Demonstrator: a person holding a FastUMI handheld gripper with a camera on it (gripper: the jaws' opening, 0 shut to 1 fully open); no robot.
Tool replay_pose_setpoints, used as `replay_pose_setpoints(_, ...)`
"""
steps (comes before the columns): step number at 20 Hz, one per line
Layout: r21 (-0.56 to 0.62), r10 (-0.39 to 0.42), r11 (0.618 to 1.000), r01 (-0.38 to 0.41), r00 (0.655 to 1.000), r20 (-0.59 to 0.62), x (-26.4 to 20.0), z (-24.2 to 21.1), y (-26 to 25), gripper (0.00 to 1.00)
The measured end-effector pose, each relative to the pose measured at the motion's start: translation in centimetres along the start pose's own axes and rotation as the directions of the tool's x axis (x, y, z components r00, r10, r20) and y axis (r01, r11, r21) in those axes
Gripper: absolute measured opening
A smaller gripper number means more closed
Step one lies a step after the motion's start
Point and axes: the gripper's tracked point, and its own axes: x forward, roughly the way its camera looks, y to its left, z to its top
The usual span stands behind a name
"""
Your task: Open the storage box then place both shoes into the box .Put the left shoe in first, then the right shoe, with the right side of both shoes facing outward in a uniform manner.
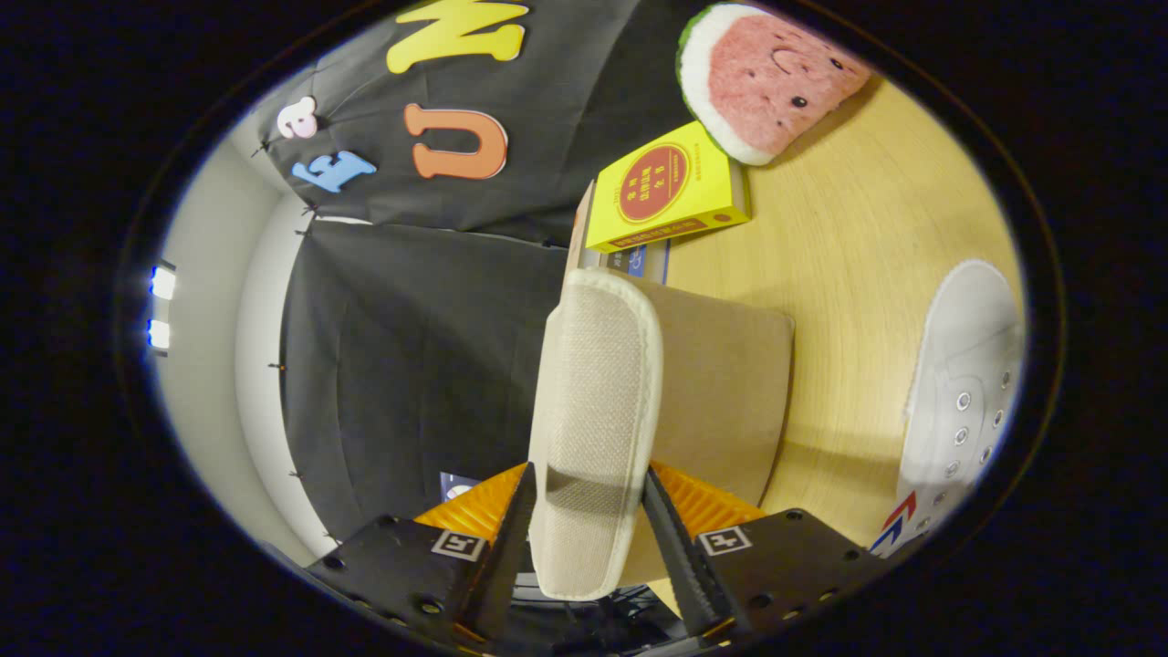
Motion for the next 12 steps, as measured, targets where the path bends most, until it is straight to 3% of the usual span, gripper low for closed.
replay_pose_setpoints(1,0.018,-0.005,1.0,0.005,1.0,-0.004,0.2,-0.4,-0.4,0.66)
replay_pose_setpoints(3,0.038,0.037,0.999,-0.036,0.999,-0.004,-0.1,-0.4,0.0,0.47)
replay_pose_setpoints(6,0.083,0.037,0.996,-0.042,0.998,0.053,-2.5,0.5,0.3,0.17)
replay_pose_setpoints(8,0.062,-0.003,0.998,0.0,0.999,0.045,-3.1,0.0,0.5,0.04)
replay_pose_setpoints(12,-0.009,-0.116,0.993,0.116,0.993,0.033,-3.7,-0.6,1.6,0.04)
